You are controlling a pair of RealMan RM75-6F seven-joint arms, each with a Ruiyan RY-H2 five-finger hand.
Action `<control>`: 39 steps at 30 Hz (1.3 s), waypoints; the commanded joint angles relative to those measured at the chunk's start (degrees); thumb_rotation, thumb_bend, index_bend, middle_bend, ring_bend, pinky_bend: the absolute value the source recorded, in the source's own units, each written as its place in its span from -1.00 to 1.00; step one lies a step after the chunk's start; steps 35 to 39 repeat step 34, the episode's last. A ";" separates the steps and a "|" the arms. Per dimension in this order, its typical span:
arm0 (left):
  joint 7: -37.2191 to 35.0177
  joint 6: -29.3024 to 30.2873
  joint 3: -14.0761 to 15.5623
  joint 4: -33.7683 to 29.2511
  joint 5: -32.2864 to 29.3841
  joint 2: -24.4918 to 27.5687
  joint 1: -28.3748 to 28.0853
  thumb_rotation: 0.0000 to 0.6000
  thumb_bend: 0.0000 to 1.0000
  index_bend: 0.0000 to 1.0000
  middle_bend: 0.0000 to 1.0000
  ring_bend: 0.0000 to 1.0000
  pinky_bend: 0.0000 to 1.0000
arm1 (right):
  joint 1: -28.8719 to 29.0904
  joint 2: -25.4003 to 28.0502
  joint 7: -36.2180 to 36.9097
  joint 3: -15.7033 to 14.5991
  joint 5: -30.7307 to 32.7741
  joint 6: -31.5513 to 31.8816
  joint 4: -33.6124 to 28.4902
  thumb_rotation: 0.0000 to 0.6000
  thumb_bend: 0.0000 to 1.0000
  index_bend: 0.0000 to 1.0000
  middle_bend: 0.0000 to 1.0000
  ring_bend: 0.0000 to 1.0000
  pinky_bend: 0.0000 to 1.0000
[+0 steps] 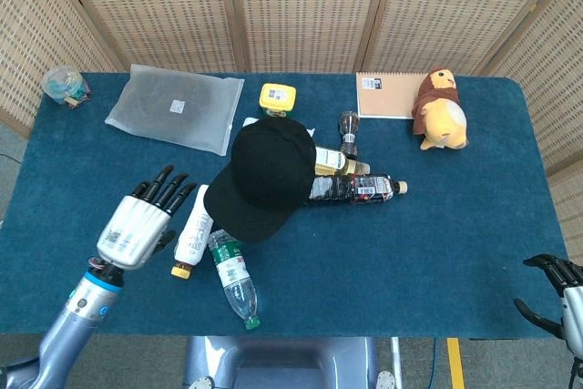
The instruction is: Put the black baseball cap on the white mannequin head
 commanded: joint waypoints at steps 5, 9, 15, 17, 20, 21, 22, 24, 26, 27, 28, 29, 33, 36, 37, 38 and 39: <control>-13.18 4.94 4.90 -0.78 -4.06 10.79 9.85 1.00 -0.67 -0.55 -0.68 -0.86 -0.32 | 0.67 0.58 -0.54 0.22 1.04 -1.68 -0.91 1.00 -0.65 -0.34 -0.32 -0.29 -0.27; -15.44 7.19 6.06 2.26 -6.09 11.59 13.72 1.00 -0.67 -0.49 -0.68 -0.86 -0.32 | 0.93 0.65 -0.57 0.22 1.46 -2.38 -0.90 1.00 -0.65 -0.34 -0.32 -0.29 -0.27; -22.18 11.92 7.14 4.72 -9.62 12.58 21.09 1.00 -0.67 -0.44 -0.68 -0.86 -0.32 | 1.01 0.10 -1.63 0.60 2.03 -2.22 -0.44 1.00 -0.65 -0.34 -0.32 -0.29 -0.27; -22.93 13.75 7.13 5.47 -8.83 11.84 22.69 1.00 -0.67 -0.41 -0.68 -0.86 -0.32 | 1.05 -0.01 -1.54 0.58 1.98 -2.18 -0.25 1.00 -0.65 -0.34 -0.32 -0.29 -0.27; -24.35 15.57 7.36 6.56 -7.03 10.86 24.60 1.00 -0.67 -0.36 -0.64 -0.86 -0.32 | 1.17 -0.07 -1.79 0.63 1.92 -2.16 -0.01 1.00 -0.65 -0.34 -0.32 -0.29 -0.27; -24.76 16.11 7.47 7.17 -6.06 10.49 25.11 1.00 -0.67 -0.34 -0.63 -0.86 -0.32 | 1.19 -0.12 -1.85 0.66 1.91 -2.10 0.08 1.00 -0.65 -0.34 -0.32 -0.29 -0.27; -25.10 16.82 7.52 8.07 -4.90 9.98 25.59 1.00 -0.67 -0.32 -0.62 -0.86 -0.32 | 1.26 -0.18 -1.86 0.69 1.84 -2.07 0.15 1.00 -0.65 -0.34 -0.32 -0.29 -0.27; -25.10 18.31 7.36 9.78 -3.36 8.70 26.58 1.00 -0.67 -0.31 -0.61 -0.85 -0.33 | 1.36 -0.29 -1.70 0.67 1.56 -1.93 0.23 1.00 -0.65 -0.34 -0.32 -0.29 -0.27; -25.38 18.92 7.16 10.55 -2.51 7.58 27.37 1.00 -0.67 -0.31 -0.61 -0.85 -0.33 | 1.36 -0.39 -1.51 0.52 1.23 -1.71 0.38 1.00 -0.65 -0.34 -0.32 -0.29 -0.27; -25.77 18.88 7.05 10.75 -2.20 7.36 27.54 1.00 -0.67 -0.31 -0.61 -0.86 -0.33 | 1.34 -0.42 -1.42 0.48 1.13 -1.60 0.47 1.00 -0.65 -0.34 -0.32 -0.29 -0.27; -26.22 18.70 6.94 10.86 -1.97 7.23 27.64 1.00 -0.67 -0.31 -0.61 -0.86 -0.33 | 1.30 -0.46 -1.31 0.43 1.06 -1.48 0.62 1.00 -0.65 -0.34 -0.32 -0.29 -0.27; -26.67 18.44 6.87 10.97 -1.66 7.21 27.68 1.00 -0.67 -0.31 -0.61 -0.86 -0.33 | 1.25 -0.50 -1.20 0.40 1.02 -1.35 0.78 1.00 -0.65 -0.34 -0.32 -0.29 -0.27; -28.38 17.39 6.65 11.16 0.23 7.46 27.54 1.00 -0.67 -0.31 -0.61 -0.86 -0.33 | 1.11 -0.69 -0.68 0.32 1.28 -1.30 1.37 1.00 -0.65 -0.34 -0.32 -0.29 -0.27; -28.63 17.04 6.63 11.08 0.56 7.54 27.49 1.00 -0.67 -0.31 -0.61 -0.86 -0.34 | 1.14 -0.75 -0.60 0.32 1.39 -1.43 1.49 1.00 -0.65 -0.34 -0.32 -0.29 -0.27; -28.63 17.04 6.63 11.08 0.56 7.54 27.49 1.00 -0.67 -0.31 -0.61 -0.86 -0.34 | 1.14 -0.75 -0.60 0.32 1.39 -1.43 1.49 1.00 -0.65 -0.34 -0.32 -0.29 -0.27; -28.63 17.04 6.63 11.08 0.56 7.54 27.49 1.00 -0.67 -0.31 -0.61 -0.86 -0.34 | 1.14 -0.75 -0.60 0.32 1.39 -1.43 1.49 1.00 -0.65 -0.34 -0.32 -0.29 -0.27; -28.63 17.04 6.63 11.08 0.56 7.54 27.49 1.00 -0.67 -0.31 -0.61 -0.86 -0.34 | 1.14 -0.75 -0.60 0.32 1.39 -1.43 1.49 1.00 -0.65 -0.34 -0.32 -0.29 -0.27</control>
